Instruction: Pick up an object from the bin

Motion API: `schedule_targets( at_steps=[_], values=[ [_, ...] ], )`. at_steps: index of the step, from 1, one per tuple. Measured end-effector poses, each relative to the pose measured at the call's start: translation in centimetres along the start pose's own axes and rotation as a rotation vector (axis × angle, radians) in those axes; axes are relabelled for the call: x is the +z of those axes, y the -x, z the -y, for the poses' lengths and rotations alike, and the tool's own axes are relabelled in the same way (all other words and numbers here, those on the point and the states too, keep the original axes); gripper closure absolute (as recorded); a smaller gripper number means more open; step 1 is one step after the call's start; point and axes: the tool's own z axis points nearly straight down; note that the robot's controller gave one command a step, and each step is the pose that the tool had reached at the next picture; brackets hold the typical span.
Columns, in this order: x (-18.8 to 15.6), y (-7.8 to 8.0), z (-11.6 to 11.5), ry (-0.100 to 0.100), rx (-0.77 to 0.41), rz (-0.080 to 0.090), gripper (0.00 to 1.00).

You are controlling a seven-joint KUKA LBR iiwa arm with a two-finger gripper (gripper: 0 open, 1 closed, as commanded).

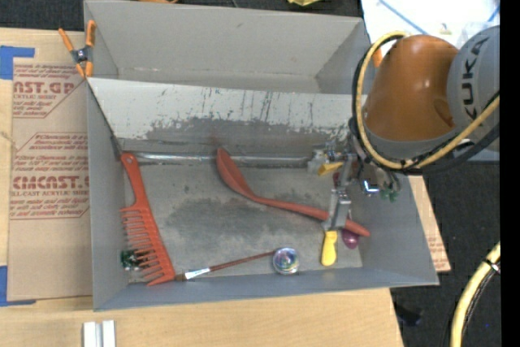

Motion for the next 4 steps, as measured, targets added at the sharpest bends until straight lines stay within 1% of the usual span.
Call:
schedule_targets(
  at_steps=[1,2,3,4],
  values=[
    [-0.5,0.1,0.0,-0.001,-0.001,0.008,0.0],
    [4.1,-0.4,2.7,0.001,0.138,0.002,0.0],
    [5.4,-0.9,3.1,-0.001,0.127,0.01,0.0],
    [5.0,-1.3,2.3,0.002,0.219,0.009,0.0]
  ],
)
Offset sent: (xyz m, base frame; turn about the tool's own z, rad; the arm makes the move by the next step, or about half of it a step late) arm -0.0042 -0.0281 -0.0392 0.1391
